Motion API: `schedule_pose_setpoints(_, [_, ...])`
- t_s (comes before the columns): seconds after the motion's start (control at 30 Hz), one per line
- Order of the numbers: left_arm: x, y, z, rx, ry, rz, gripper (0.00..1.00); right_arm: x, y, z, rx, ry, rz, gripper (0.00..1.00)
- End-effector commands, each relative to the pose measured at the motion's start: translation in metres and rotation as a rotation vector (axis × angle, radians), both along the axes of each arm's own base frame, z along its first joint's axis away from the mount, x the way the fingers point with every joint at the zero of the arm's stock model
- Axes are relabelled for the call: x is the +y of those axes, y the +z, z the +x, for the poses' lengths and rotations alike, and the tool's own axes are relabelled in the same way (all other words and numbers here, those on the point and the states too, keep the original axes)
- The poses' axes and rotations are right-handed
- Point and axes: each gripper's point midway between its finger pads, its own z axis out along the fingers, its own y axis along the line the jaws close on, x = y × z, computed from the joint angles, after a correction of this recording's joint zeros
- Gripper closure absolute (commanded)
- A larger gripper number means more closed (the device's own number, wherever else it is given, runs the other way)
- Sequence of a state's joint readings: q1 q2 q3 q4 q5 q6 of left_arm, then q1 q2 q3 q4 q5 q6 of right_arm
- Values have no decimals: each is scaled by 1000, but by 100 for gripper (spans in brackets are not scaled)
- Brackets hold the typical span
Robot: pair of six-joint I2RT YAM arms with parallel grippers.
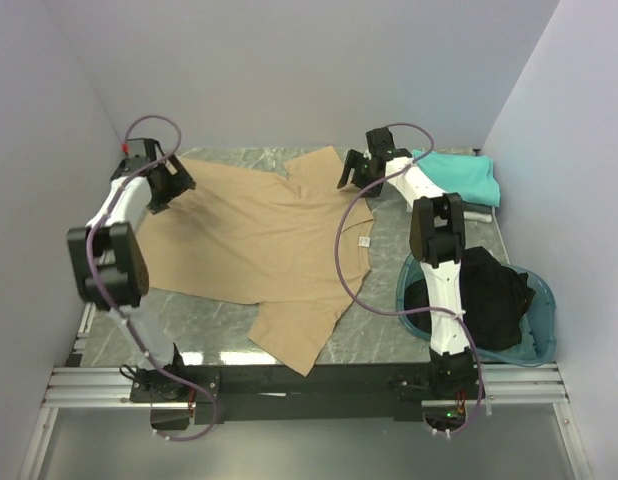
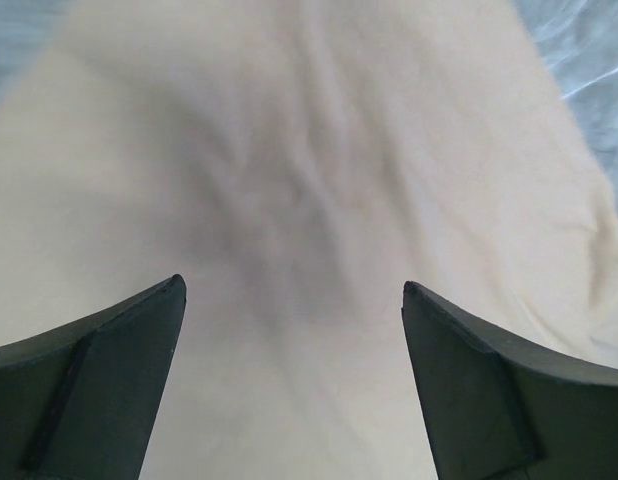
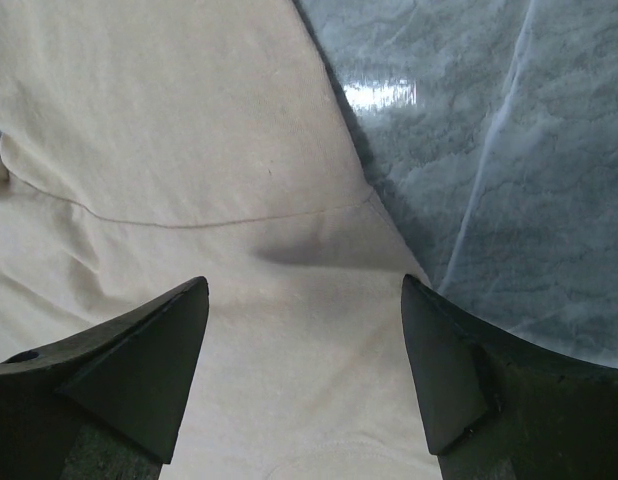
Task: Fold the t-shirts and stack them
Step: Flatten the tshirt out
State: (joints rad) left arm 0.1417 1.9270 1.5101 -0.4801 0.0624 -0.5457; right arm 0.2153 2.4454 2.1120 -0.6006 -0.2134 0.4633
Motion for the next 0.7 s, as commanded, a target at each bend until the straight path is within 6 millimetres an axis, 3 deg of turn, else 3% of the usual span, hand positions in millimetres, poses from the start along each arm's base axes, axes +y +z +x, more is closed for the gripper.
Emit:
schedule_pose_setpoints(0.0, [35, 48, -26, -90, 150, 98, 4, 2, 40, -3, -79, 50, -2, 16])
schedule_pose_setpoints(0.03, [47, 58, -37, -107, 189, 112, 4, 5, 36, -10, -69, 64, -12, 16])
schedule_pose_setpoints(0.07, [52, 41, -54, -63, 213, 118, 4, 6, 36, -14, -67, 70, -17, 16])
schedule_pose_setpoints(0.13, [64, 33, -73, -40, 252, 109, 5, 8, 52, -20, -98, 75, -24, 17])
schedule_pose_setpoints(0.17, [75, 25, -92, -20, 286, 106, 5, 14, 46, -32, -82, 97, -39, 17])
schedule_pose_setpoints(0.2, [80, 22, -101, -13, 297, 113, 5, 18, 65, -36, -123, 104, -39, 17])
schedule_pose_setpoints(0.23, [90, 26, -111, -22, 325, 127, 6, 16, 58, -47, -108, 110, -71, 17])
schedule_pose_setpoints(0.27, [92, 14, -125, 11, 325, 136, 6, 27, 75, -55, -143, 133, -74, 17])
schedule_pose_setpoints(0.33, [104, 9, -140, 29, 355, 154, 8, 32, 71, -74, -130, 156, -104, 17])
schedule_pose_setpoints(0.37, [107, 5, -150, 44, 360, 168, 8, 41, 82, -84, -157, 178, -117, 17])
schedule_pose_setpoints(0.57, [135, -13, -194, 100, 474, 186, 20, 61, 66, -132, -106, 242, -135, 17])
schedule_pose_setpoints(0.67, [143, -15, -202, 95, 504, 206, 26, 68, 62, -147, -94, 256, -116, 17])
